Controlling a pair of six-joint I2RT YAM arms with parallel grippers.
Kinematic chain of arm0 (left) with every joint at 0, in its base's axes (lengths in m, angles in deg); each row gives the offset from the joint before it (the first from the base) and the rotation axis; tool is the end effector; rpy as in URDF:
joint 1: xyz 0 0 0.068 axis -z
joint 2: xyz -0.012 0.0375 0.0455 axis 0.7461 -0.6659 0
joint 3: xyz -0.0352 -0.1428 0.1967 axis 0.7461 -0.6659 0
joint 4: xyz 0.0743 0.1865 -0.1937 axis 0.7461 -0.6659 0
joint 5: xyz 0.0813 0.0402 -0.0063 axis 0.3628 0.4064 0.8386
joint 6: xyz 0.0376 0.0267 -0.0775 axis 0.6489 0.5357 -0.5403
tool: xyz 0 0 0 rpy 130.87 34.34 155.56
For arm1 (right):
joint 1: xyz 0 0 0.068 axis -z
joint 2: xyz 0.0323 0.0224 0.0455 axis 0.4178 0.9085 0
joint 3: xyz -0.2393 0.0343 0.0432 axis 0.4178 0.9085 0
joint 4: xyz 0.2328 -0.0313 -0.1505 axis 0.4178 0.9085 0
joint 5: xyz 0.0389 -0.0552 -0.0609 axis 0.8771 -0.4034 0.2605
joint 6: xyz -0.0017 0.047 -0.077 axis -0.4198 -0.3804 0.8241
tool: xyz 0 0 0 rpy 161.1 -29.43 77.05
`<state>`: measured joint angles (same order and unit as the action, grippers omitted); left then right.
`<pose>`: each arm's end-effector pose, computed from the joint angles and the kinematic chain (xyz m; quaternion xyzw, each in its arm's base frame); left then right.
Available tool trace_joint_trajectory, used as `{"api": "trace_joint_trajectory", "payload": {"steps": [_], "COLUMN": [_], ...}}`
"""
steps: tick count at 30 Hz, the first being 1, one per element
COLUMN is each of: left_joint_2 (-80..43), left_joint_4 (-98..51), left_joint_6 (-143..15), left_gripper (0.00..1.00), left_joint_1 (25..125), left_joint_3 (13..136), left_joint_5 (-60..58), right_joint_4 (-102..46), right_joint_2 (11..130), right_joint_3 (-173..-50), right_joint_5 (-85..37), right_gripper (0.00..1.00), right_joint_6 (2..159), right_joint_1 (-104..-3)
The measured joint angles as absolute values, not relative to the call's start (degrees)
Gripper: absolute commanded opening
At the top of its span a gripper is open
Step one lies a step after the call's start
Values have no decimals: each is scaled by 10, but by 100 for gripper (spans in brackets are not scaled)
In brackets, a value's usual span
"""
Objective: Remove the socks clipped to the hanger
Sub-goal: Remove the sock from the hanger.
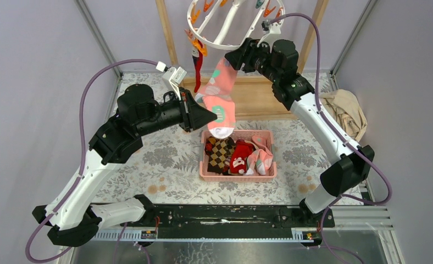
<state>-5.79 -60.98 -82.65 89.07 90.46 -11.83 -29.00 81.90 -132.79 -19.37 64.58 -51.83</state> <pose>0.1863 -0.1959 0.4679 0.1780 0.7381 -0.4732 0.4467 0.3847 0.2160 0.4417 -0.1018 0.6687 0.3745 0.6343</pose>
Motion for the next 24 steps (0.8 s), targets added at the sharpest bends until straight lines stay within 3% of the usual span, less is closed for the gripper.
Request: {"api": "trace_joint_trajectory", "payload": {"steps": [24], "left_joint_2": [-58], "left_joint_4": [-617], "left_joint_6": [-827], "left_gripper": [18], "left_joint_1": [891], "left_joint_3": [905], "left_joint_5": [-129], "right_joint_4": [-363], "right_joint_2": [822], "right_joint_3": [-1298], "right_joint_5": [-213], "right_gripper": [62], "right_joint_6": [635], "right_joint_1": [-539]}}
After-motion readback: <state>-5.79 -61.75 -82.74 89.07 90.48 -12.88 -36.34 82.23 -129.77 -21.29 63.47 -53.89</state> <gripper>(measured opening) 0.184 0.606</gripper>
